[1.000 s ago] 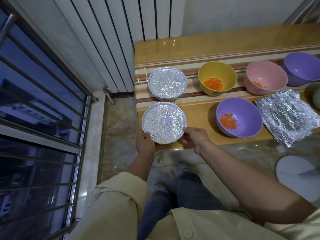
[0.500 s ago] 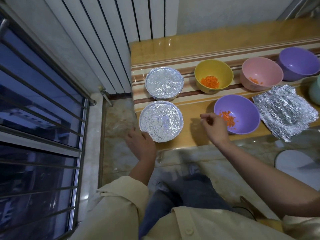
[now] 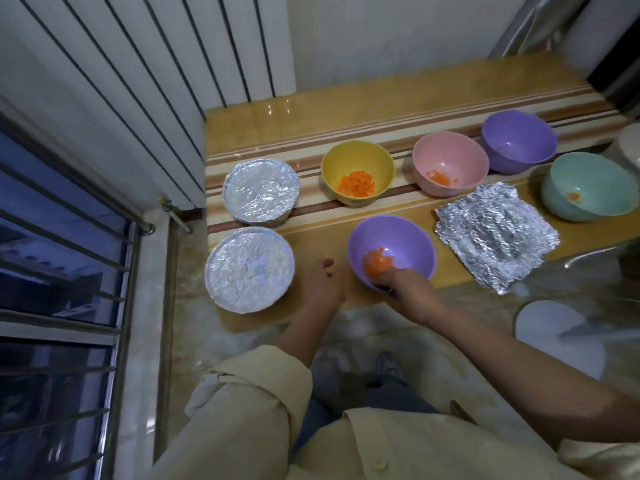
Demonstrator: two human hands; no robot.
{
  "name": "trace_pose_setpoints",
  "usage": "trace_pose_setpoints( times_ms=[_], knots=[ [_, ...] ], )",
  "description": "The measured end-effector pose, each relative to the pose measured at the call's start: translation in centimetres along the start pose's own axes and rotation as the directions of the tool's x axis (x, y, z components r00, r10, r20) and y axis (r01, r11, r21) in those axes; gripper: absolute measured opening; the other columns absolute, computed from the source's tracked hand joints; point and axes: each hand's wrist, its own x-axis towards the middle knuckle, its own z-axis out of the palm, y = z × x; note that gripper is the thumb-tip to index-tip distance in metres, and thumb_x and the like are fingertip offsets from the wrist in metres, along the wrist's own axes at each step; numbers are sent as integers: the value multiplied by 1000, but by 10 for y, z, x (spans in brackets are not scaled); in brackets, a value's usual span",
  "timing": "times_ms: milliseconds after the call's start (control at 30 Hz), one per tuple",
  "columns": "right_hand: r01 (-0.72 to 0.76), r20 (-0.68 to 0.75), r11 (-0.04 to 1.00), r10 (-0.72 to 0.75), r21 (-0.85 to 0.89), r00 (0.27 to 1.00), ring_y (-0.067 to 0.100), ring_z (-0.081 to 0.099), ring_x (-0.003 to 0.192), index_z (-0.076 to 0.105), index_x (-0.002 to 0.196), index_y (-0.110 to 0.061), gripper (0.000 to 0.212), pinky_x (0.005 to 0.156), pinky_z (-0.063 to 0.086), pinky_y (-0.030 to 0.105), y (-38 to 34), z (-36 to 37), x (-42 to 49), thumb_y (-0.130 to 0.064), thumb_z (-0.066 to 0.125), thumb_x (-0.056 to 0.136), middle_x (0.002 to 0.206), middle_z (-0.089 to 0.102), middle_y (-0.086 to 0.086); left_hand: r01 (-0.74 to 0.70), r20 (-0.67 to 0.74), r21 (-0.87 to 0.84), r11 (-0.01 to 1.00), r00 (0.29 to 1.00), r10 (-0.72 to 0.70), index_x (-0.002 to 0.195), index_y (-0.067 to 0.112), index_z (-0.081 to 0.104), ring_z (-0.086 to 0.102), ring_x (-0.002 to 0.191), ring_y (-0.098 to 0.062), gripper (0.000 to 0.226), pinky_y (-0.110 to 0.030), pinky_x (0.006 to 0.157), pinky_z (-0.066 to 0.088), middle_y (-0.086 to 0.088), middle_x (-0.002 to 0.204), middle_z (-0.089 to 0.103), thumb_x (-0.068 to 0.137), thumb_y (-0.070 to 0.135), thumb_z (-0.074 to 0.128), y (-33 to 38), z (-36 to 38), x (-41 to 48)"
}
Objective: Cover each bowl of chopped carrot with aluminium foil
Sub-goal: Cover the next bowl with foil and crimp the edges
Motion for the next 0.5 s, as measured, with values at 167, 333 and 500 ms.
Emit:
trace_pose_setpoints(
  times_ms=[167, 333, 500],
  knots=[
    [117, 253, 985, -147, 128, 956, 19, 63, 99, 69, 114, -22, 28, 79, 50, 35, 43, -12, -13, -22, 61, 87, 109, 69, 0, 164, 45, -208, 964, 986, -158, 128, 3, 47, 67, 73, -29, 32, -40, 56, 61, -27, 123, 61, 100, 17, 53, 4, 48, -2],
    [28, -223, 943, 50, 330, 974, 20, 63, 84, 74, 96, -10, 33, 74, 50, 34, 96, -42, -13, -35, 54, 88, 92, 69, 6, 94, -135, -108, 990, 985, -108, 110, 4, 61, 67, 71, -30, 21, -38, 54, 60, -19, 101, 67, 98, 8, 44, -2, 71, -5],
    [-217, -255, 951, 271, 222, 928, 31, 58, 104, 68, 110, -7, 26, 82, 42, 32, 157, -45, -5, -6, 62, 85, 111, 61, 15, 134, -229, -162, 978, 959, -169, 111, 9, 55, 67, 91, -42, 21, -58, 74, 59, -19, 109, 62, 92, 15, 48, -5, 88, -9]
  ],
)
